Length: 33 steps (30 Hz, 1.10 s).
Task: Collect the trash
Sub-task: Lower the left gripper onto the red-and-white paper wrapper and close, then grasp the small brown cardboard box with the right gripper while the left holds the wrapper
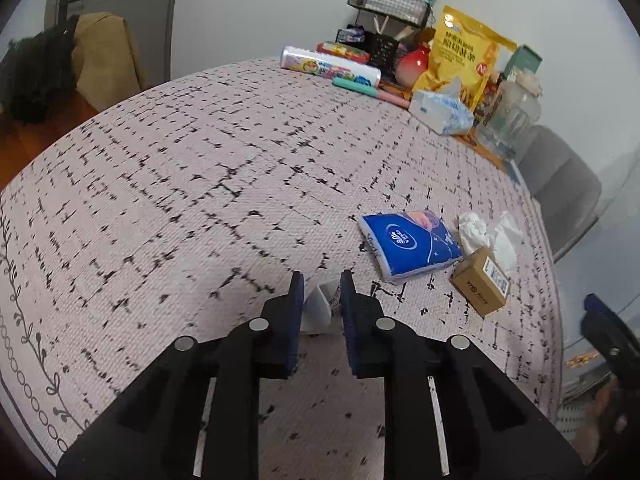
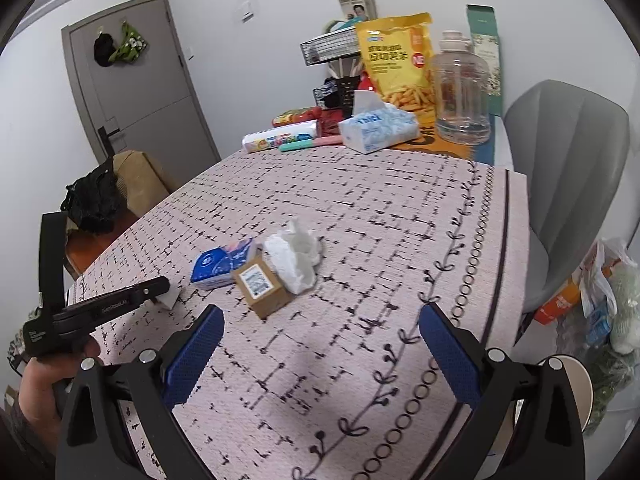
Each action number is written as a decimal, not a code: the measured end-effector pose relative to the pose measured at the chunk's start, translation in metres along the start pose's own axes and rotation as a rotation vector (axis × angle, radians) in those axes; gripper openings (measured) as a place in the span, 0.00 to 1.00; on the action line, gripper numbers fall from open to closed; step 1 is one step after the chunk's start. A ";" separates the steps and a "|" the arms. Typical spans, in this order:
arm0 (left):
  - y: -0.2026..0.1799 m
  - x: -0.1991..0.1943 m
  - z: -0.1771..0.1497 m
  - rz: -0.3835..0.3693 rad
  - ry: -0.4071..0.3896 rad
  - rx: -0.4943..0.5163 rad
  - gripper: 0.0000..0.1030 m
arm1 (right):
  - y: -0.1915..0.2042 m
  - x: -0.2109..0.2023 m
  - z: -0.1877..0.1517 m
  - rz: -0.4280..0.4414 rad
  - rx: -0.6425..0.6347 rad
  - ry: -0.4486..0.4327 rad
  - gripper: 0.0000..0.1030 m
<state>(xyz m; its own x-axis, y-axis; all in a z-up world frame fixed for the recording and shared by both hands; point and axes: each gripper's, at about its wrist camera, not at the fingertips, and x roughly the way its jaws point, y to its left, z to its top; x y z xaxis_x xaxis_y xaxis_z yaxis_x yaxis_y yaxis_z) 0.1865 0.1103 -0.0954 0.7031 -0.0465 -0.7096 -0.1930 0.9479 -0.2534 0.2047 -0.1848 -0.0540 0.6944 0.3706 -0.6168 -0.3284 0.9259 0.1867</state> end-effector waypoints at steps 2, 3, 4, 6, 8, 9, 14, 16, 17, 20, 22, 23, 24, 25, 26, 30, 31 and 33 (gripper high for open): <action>0.006 -0.007 -0.001 -0.012 -0.010 -0.013 0.18 | 0.008 0.005 0.002 0.003 -0.019 0.004 0.92; 0.008 -0.009 -0.001 -0.017 -0.012 -0.017 0.17 | 0.011 0.007 0.002 0.005 -0.028 0.007 0.90; 0.011 -0.012 -0.002 -0.023 -0.016 -0.023 0.17 | 0.015 0.010 0.003 0.007 -0.043 0.012 0.89; 0.015 -0.015 -0.002 -0.030 -0.024 -0.030 0.17 | 0.022 0.016 0.006 0.006 -0.066 0.021 0.83; 0.018 -0.018 -0.002 -0.034 -0.028 -0.037 0.17 | 0.029 0.024 0.009 0.004 -0.084 0.034 0.80; 0.020 -0.019 -0.003 -0.036 -0.030 -0.040 0.17 | 0.031 0.027 0.010 0.004 -0.088 0.037 0.78; 0.025 -0.025 -0.003 -0.042 -0.041 -0.054 0.17 | 0.047 0.043 0.017 0.031 -0.131 0.072 0.65; 0.026 -0.027 -0.004 -0.042 -0.044 -0.057 0.17 | 0.053 0.051 0.017 0.033 -0.155 0.080 0.63; 0.026 -0.028 -0.004 -0.046 -0.045 -0.059 0.17 | 0.056 0.055 0.017 0.033 -0.165 0.086 0.63; 0.025 -0.030 -0.006 -0.052 -0.045 -0.062 0.17 | 0.062 0.069 0.014 0.029 -0.195 0.109 0.59; 0.024 -0.030 -0.007 -0.051 -0.044 -0.059 0.17 | 0.065 0.079 0.011 0.020 -0.217 0.138 0.45; 0.024 -0.031 -0.008 -0.050 -0.043 -0.057 0.17 | 0.066 0.083 0.011 0.020 -0.225 0.154 0.33; 0.022 -0.031 -0.008 -0.049 -0.043 -0.055 0.17 | 0.067 0.086 0.010 0.023 -0.233 0.170 0.33; 0.021 -0.032 -0.009 -0.047 -0.045 -0.054 0.17 | 0.068 0.083 0.009 0.030 -0.235 0.162 0.33; 0.020 -0.033 -0.009 -0.047 -0.047 -0.053 0.17 | 0.069 0.079 0.009 0.040 -0.236 0.155 0.32; 0.014 -0.038 -0.008 -0.053 -0.055 -0.050 0.17 | 0.072 0.063 0.006 0.068 -0.238 0.142 0.32; 0.011 -0.039 -0.009 -0.055 -0.057 -0.046 0.17 | 0.073 0.059 0.006 0.075 -0.239 0.137 0.32; 0.002 -0.042 -0.009 -0.064 -0.062 -0.033 0.17 | 0.074 0.045 0.005 0.093 -0.239 0.120 0.32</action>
<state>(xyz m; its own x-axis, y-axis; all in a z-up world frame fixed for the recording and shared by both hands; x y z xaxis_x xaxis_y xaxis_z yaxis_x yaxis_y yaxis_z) 0.1499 0.1117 -0.0719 0.7557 -0.0863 -0.6492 -0.1679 0.9326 -0.3194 0.2151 -0.0993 -0.0640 0.5780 0.4285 -0.6945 -0.5388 0.8396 0.0695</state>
